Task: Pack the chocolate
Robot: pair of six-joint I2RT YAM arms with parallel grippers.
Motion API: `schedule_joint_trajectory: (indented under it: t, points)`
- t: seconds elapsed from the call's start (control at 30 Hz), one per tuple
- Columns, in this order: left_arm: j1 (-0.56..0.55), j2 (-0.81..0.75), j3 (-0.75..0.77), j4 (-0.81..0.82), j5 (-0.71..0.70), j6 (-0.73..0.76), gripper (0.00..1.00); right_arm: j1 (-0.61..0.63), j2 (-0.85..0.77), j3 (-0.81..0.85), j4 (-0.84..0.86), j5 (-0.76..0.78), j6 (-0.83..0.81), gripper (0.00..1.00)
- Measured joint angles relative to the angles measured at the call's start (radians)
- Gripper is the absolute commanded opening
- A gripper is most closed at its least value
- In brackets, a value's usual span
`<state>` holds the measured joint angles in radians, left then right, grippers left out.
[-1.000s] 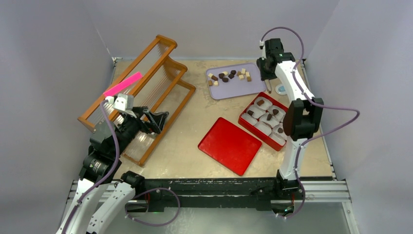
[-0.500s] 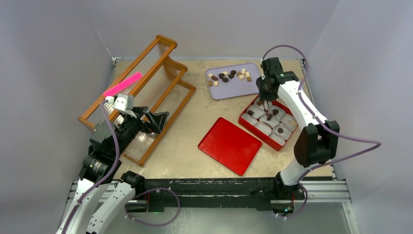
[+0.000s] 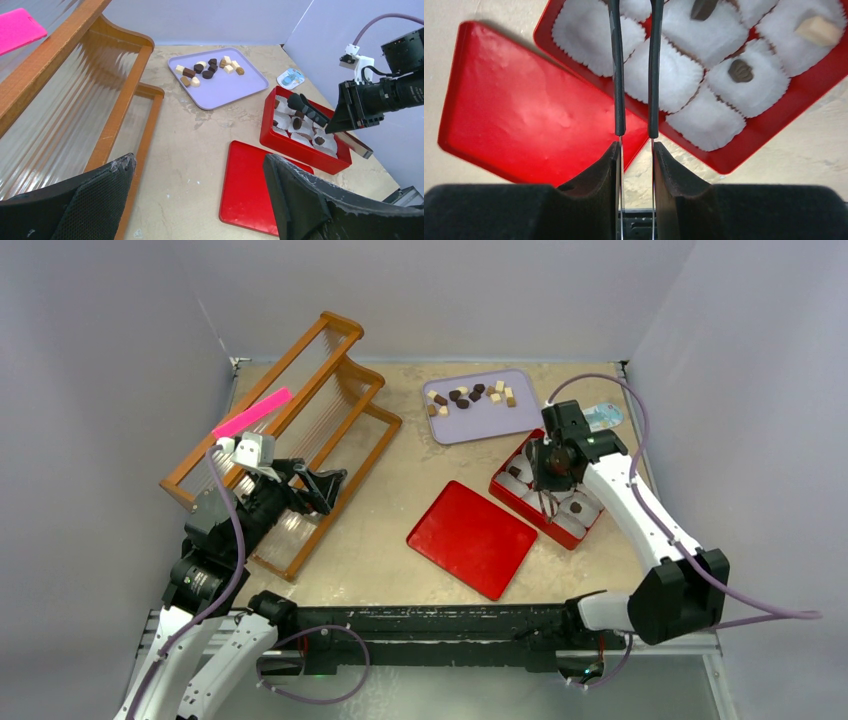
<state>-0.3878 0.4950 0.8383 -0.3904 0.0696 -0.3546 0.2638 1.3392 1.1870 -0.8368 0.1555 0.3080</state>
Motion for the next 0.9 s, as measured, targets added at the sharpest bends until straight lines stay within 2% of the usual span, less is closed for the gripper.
schedule_joint_trajectory:
  t: [0.33, 0.9]
  points:
    - [0.0, 0.0, 0.0, 0.0, 0.0, 0.0, 0.98, 0.026, -0.038, -0.066, -0.008, -0.147, 0.033, 0.27]
    - [0.0, 0.0, 0.0, 0.0, 0.001, 0.0, 0.97, 0.03, 0.007, -0.099, 0.003, -0.195, 0.051, 0.33]
